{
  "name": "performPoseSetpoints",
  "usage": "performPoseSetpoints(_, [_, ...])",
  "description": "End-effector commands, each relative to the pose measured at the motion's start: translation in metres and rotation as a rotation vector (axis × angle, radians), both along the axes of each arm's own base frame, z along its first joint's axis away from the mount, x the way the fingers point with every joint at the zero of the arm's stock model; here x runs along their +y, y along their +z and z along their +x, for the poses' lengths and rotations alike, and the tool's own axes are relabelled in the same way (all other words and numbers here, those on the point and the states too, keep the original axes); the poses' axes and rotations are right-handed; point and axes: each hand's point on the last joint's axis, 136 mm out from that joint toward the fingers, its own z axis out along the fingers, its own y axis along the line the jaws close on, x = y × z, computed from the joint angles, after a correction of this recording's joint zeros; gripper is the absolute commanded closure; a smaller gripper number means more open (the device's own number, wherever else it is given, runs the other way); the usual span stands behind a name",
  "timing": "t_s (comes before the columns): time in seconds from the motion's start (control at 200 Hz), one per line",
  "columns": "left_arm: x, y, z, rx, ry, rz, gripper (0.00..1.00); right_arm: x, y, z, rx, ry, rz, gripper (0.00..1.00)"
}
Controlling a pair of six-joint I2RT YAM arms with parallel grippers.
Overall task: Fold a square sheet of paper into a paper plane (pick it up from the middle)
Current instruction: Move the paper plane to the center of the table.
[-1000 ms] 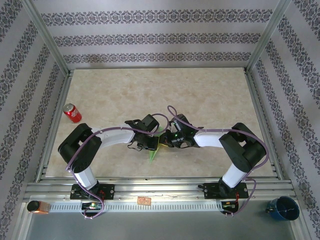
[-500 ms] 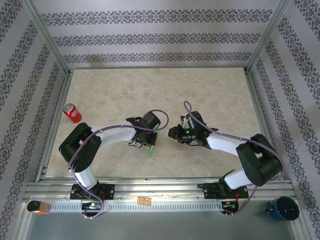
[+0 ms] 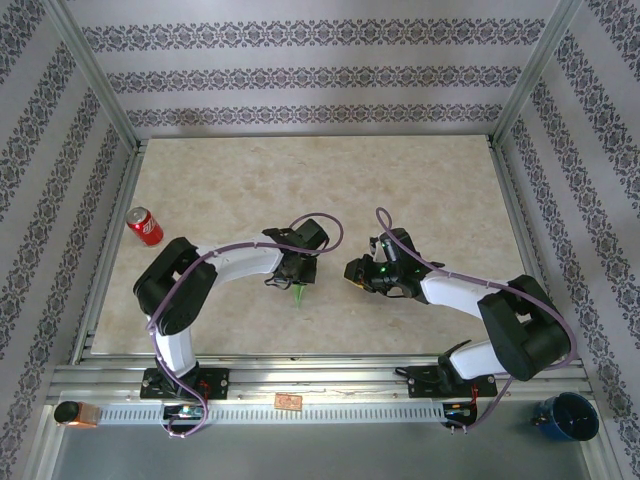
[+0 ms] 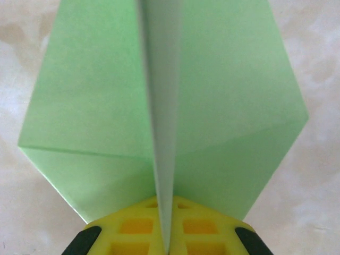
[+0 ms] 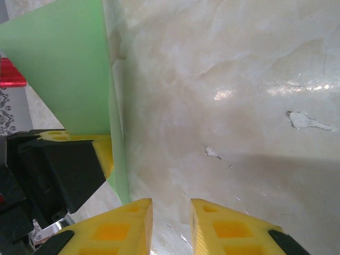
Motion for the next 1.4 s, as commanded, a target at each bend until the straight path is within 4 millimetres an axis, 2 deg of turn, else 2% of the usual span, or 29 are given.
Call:
performPoseSetpoints(0.0, [0.003, 0.001, -0.003, 0.014, 0.017, 0.034, 0.91, -0.004, 0.0, -0.001, -0.014, -0.001, -0.002, 0.73])
performPoseSetpoints(0.495, [0.003, -0.005, -0.003, 0.029, 0.018, 0.043, 0.84, -0.003, -0.005, -0.002, 0.0, 0.002, -0.004, 0.73])
performPoseSetpoints(0.779, [0.004, -0.023, -0.005, 0.064, 0.034, 0.064, 0.73, -0.004, -0.005, -0.003, -0.002, 0.003, -0.004, 0.73])
performPoseSetpoints(0.899, [0.0, -0.024, -0.001, 0.062, 0.037, 0.066, 0.66, -0.006, -0.003, -0.003, -0.006, 0.0, -0.004, 0.73])
performPoseSetpoints(1.024, [0.001, -0.024, 0.007, 0.051, 0.071, 0.097, 0.65, -0.008, 0.0, -0.003, -0.012, -0.003, -0.001, 0.73])
performPoseSetpoints(1.064, [0.002, -0.024, 0.01, 0.044, 0.092, 0.106, 0.6, -0.009, 0.001, -0.003, -0.015, -0.005, -0.001, 0.73])
performPoseSetpoints(1.239, [-0.003, -0.023, 0.023, 0.03, 0.128, 0.12, 0.6, -0.018, 0.006, -0.004, -0.027, -0.02, 0.001, 0.73])
performPoseSetpoints(1.394, [-0.01, -0.021, 0.027, 0.049, 0.138, 0.117, 0.58, -0.026, 0.01, -0.005, -0.035, -0.034, 0.009, 0.72])
